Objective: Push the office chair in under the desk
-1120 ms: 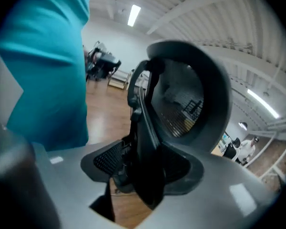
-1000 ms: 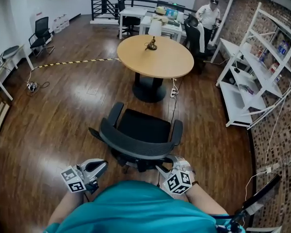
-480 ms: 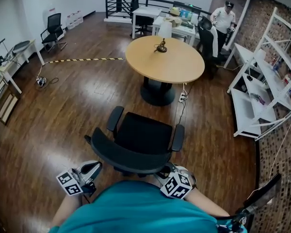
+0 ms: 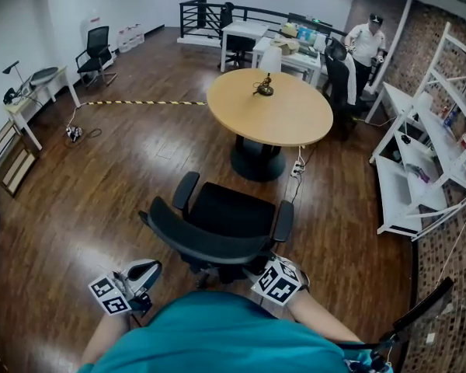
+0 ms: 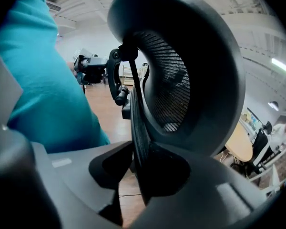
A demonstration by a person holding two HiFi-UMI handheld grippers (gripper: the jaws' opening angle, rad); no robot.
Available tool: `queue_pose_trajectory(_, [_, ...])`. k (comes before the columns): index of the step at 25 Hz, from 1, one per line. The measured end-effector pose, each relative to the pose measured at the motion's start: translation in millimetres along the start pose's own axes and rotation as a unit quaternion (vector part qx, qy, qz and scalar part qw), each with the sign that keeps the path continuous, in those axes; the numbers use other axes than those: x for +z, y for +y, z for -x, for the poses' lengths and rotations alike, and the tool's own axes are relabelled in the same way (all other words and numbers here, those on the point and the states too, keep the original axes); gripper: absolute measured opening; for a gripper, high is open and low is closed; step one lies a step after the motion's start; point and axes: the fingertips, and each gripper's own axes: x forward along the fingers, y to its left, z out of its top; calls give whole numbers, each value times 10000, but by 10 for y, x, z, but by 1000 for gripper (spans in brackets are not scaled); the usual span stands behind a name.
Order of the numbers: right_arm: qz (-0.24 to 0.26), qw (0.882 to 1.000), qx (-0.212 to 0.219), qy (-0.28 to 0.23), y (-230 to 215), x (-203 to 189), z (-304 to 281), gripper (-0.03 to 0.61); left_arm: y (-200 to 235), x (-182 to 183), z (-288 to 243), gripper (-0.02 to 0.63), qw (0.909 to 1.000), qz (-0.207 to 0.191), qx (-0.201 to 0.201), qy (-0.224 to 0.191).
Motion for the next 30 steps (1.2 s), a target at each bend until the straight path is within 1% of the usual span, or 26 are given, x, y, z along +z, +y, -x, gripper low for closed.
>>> queue_pose_trajectory(3, [-118, 9998, 126, 15, -200, -31, -23, 109, -33, -18, -92, 28, 10000, -32, 69, 5])
queue_pose_trajectory(6, [-129, 9998, 140, 13, -394, -42, -64, 110, -34, -49, -191, 28, 9999, -19, 124, 12])
queue_pose_trajectory(10, [-166, 9997, 173, 73, -641, -111, -158, 114, -14, -171, -387, 28, 10000, 6, 73, 6])
queue_pose_trajectory(12, [-277, 9994, 187, 62, -763, -129, -185, 115, 0, -221, -466, 28, 10000, 35, 37, 27])
queue_pose_trajectory(15, [-557, 9983, 119, -137, -948, -69, -255, 123, 98, -184, -457, 28, 10000, 59, -4, 77])
queue_pose_trajectory(19, [-594, 9980, 193, -75, -1098, -31, -404, 124, 429, -92, -351, 28, 9998, 133, -87, 73])
queue_pose_trajectory(23, [-953, 9949, 296, 138, -1271, 38, -695, 132, 902, 94, -270, 28, 9992, 148, -370, 100])
queue_pose_trajectory(30, [-1489, 9878, 258, 364, -1279, 488, -1116, 140, 1708, 608, 25, 28, 9965, 95, -828, -4])
